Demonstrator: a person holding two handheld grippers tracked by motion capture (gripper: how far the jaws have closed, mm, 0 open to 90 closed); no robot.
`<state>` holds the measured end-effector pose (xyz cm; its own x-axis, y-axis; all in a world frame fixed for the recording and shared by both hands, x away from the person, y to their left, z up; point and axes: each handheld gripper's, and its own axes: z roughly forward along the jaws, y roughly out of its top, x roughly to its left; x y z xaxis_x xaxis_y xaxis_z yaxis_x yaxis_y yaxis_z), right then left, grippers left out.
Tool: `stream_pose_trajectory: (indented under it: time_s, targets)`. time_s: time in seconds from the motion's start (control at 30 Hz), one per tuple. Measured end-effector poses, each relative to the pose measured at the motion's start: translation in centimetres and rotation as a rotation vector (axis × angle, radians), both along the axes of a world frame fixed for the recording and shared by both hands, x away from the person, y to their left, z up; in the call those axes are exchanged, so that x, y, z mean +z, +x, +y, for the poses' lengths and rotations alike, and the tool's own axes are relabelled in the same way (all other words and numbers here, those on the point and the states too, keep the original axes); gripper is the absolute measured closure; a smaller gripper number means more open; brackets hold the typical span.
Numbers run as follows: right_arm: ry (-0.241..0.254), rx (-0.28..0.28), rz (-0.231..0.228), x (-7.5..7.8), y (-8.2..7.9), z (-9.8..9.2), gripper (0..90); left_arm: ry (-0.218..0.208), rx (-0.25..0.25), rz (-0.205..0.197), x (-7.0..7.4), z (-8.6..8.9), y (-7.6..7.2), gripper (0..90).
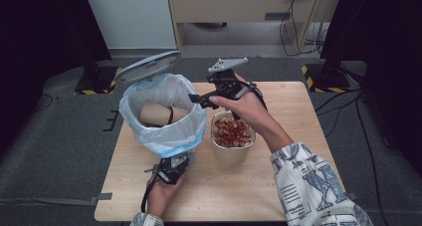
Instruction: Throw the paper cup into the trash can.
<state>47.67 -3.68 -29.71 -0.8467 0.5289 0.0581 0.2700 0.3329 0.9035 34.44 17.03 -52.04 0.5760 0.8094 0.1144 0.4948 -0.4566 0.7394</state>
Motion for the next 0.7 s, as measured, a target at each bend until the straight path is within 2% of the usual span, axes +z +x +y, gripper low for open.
stream_pose_trajectory:
  time_s: [0.3, 0.7]
  targets:
    - [-0.02, -0.058, -0.013, -0.5, 0.4, -2.1, 5.7, -0.003, 0.0, -0.002, 0.0, 0.0, 0.0, 90.0]
    - [-0.028, -0.095, -0.018, -0.7, 0.4, -4.1, 5.7, -0.004, 0.0, -0.003, 0.0, 0.0, 0.0, 90.0]
